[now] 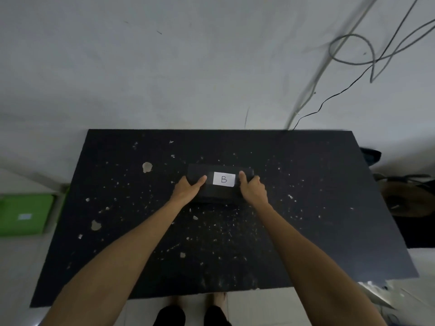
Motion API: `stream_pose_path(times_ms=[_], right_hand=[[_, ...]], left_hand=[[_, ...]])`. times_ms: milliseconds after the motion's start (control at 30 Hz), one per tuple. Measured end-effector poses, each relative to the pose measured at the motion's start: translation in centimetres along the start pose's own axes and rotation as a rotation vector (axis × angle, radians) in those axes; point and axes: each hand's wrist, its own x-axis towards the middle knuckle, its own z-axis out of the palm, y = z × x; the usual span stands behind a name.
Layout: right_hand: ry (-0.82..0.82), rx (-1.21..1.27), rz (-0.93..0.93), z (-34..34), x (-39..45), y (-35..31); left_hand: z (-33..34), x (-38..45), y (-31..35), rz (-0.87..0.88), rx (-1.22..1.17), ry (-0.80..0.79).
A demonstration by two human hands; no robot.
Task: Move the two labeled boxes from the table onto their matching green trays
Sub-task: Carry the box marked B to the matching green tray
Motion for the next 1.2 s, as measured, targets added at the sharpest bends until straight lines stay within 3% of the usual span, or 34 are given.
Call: stream_pose_path(times_ms=[167, 400, 833, 900, 1000, 1200], right_hand=[[0.073, 0.026, -0.099, -1.7, 0.7, -0.3], [0.273, 0.068, -0.311, -8.0, -1.6, -7.2], [0.349, 0.484, -0.771, -20.5, -13.7, -17.3], [0.409, 0.556, -0.922, -24.6, -17.8, -20.1], [0.422, 0.583, -1.009, -26.3, -20.2, -21.5], [0.429, 0.581, -1.011, -26.8, -20.2, -21.1]], left_hand=[[1.2, -1.1, 1.5, -0.022, -0.050, 0.175], [-3.1, -5.5, 10.1, 0.153, -0.045, 0.449], [-12.4, -19.6, 22.2, 0.588, -0.011, 0.863], [-15.4, -24.2, 25.7, 0.737, -0.067, 0.969], [-17.0, -26.4, 27.1, 0.785, -0.096, 1.025], [-16.5, -26.5, 27.1, 0.773, -0.081, 0.995]])
